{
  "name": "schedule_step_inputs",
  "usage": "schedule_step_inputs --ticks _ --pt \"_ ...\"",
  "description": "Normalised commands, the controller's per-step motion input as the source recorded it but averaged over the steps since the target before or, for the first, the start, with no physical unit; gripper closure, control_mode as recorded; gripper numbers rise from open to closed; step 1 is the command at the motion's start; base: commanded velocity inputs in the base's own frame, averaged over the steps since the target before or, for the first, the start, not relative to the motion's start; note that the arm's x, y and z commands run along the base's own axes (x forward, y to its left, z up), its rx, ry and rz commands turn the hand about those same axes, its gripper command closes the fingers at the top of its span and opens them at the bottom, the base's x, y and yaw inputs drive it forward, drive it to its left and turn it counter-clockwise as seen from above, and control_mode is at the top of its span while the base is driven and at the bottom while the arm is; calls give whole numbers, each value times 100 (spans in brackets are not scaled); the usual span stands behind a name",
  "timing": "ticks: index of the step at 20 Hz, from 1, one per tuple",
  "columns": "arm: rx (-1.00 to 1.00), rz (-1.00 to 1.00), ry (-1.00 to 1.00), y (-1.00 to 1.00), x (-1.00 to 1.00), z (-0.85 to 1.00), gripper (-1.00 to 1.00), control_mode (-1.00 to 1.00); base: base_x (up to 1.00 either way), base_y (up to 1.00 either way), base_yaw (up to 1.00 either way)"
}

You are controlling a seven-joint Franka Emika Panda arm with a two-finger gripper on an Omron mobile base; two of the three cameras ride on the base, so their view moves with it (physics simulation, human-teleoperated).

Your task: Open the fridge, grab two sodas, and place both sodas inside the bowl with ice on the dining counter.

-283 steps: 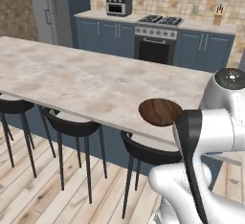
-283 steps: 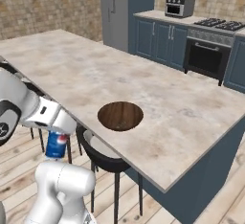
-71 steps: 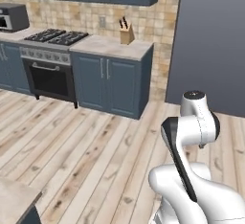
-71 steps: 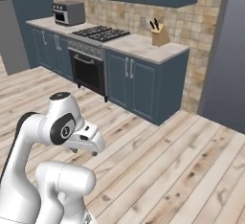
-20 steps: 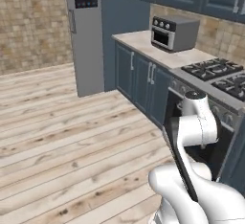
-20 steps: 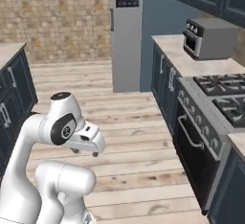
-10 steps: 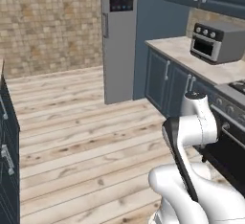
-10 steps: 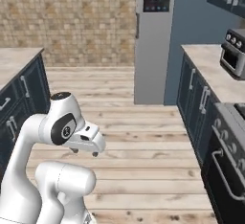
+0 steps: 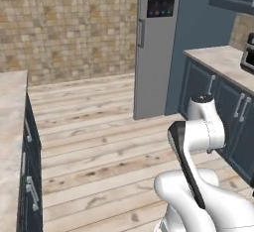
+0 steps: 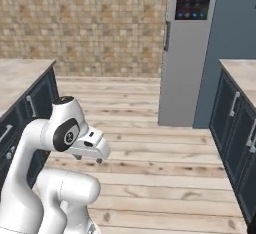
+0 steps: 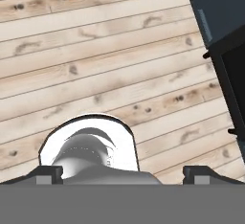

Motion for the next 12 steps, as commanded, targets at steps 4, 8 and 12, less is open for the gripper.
schedule_step_inputs --ticks 4,8,12 --pt "0 0 0 0 0 0 -100 100 98 65 9" --pt "0 0 0 0 0 0 -100 100 99 57 7" --pt "0 0 0 0 0 0 -100 100 95 44 6"
